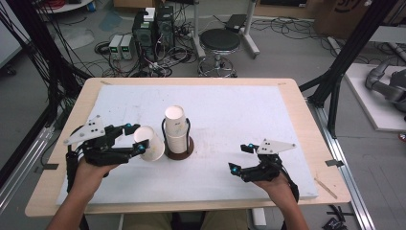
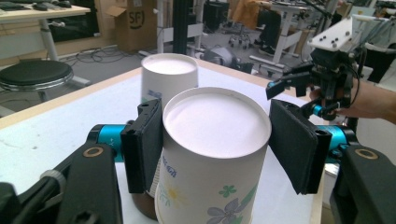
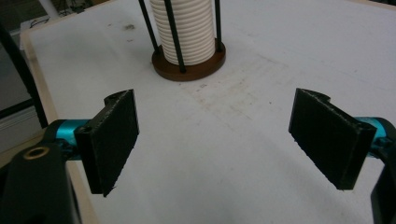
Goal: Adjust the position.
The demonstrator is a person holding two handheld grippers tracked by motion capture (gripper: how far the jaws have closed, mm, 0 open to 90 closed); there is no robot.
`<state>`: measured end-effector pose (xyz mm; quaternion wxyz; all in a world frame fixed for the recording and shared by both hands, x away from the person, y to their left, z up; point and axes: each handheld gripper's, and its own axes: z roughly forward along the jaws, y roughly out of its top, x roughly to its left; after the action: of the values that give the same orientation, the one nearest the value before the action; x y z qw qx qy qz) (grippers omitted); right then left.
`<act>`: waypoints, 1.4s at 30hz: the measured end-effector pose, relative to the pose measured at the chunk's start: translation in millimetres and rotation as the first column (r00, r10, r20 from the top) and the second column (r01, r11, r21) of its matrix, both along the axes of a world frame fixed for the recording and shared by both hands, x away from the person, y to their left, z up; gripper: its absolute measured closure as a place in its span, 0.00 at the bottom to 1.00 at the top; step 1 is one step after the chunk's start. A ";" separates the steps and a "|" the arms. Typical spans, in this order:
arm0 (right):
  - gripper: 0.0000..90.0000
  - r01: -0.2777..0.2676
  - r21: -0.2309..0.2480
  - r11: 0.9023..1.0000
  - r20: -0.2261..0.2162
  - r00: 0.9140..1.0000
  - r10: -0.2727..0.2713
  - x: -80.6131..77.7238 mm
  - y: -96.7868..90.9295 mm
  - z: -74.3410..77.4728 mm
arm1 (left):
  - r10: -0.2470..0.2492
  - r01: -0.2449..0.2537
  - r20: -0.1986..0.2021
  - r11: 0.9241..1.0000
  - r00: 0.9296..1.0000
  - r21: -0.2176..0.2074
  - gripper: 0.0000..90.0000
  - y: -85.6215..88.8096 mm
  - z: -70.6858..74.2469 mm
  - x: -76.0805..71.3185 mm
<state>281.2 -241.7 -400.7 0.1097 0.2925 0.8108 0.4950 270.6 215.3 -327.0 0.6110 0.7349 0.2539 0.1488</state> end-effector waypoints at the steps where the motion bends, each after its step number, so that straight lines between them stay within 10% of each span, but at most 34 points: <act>1: 0.18 -0.008 0.006 1.000 0.001 1.000 0.008 -0.7 0.9 0.9 | -0.005 0.005 -0.001 1.000 1.000 0.006 0.41 -2.2 -1.1 -0.4; 14: 0.18 -0.104 0.036 0.994 0.015 0.994 0.104 -4.1 28.9 12.4 | -0.094 0.094 -0.018 0.995 0.995 0.017 0.41 -29.6 -6.2 -3.6; 32: 0.18 -0.287 0.048 0.957 0.045 0.957 0.285 -1.2 82.2 14.7 | -0.197 0.198 -0.040 0.980 0.980 0.029 0.41 -68.6 -11.6 -2.3; 42: 0.18 -0.311 0.058 0.949 0.046 0.950 0.308 -4.4 87.2 11.6 | -0.235 0.237 -0.043 0.971 0.971 0.030 0.41 -81.7 -13.8 -1.5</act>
<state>276.8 -154.4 -389.0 0.0358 0.1562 0.8282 0.5371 269.1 133.5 -340.8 0.6062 0.7733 0.1739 0.0652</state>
